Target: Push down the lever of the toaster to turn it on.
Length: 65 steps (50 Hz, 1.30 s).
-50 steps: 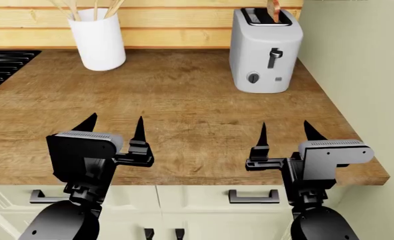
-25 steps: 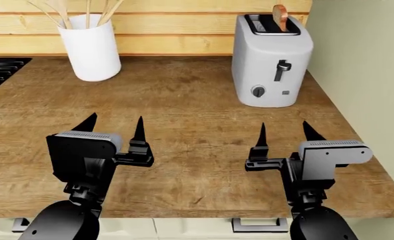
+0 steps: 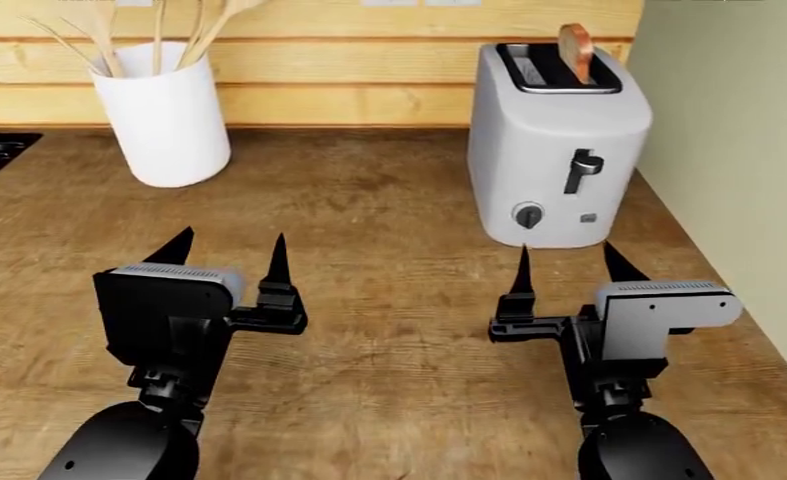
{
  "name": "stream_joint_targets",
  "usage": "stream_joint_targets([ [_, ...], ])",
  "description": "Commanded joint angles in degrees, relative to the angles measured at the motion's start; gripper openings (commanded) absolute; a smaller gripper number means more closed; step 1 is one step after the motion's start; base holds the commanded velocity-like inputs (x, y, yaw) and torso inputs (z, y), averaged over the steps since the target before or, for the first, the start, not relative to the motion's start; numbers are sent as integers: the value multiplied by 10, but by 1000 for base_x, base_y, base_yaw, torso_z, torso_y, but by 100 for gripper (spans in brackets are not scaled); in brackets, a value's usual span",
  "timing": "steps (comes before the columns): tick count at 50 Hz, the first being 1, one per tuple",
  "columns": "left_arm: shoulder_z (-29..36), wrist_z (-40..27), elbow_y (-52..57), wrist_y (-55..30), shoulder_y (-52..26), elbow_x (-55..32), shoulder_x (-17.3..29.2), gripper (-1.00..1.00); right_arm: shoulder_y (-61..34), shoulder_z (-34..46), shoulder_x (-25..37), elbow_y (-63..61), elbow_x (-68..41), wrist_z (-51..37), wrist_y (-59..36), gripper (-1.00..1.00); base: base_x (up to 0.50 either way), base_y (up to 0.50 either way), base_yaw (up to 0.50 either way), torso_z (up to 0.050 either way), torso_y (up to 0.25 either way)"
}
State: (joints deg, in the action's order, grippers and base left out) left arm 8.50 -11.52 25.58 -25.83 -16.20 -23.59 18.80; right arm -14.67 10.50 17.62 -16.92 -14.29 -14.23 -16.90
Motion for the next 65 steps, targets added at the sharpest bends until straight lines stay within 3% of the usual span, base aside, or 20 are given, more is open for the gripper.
stream_joint_targets([
  [1,3,-2,-1,2,0,-1,1,100,1,0,2,1,-2,-2,2,100,219,0,0,0,0],
  [21,6,-1,-8,7,-2,-4,3,100,1,-4,9,-14,-5,-14,-11,100,63,0,0,0,0],
  [44,10,-7,-3,10,1,-4,7,100,14,-75,57,-168,-53,-57,-108,100,0,0,0,0,0],
  [63,15,-7,-8,18,1,-3,8,100,-58,-88,89,-210,-91,-60,-201,100,0,0,0,0,0],
  [64,15,-8,-7,18,2,-4,8,100,-65,-86,92,-210,-94,-59,-208,-100,0,0,0,0,0],
  [65,15,-8,-7,18,2,-4,8,100,-71,-85,93,-210,-96,-58,-214,-100,0,0,0,0,0],
])
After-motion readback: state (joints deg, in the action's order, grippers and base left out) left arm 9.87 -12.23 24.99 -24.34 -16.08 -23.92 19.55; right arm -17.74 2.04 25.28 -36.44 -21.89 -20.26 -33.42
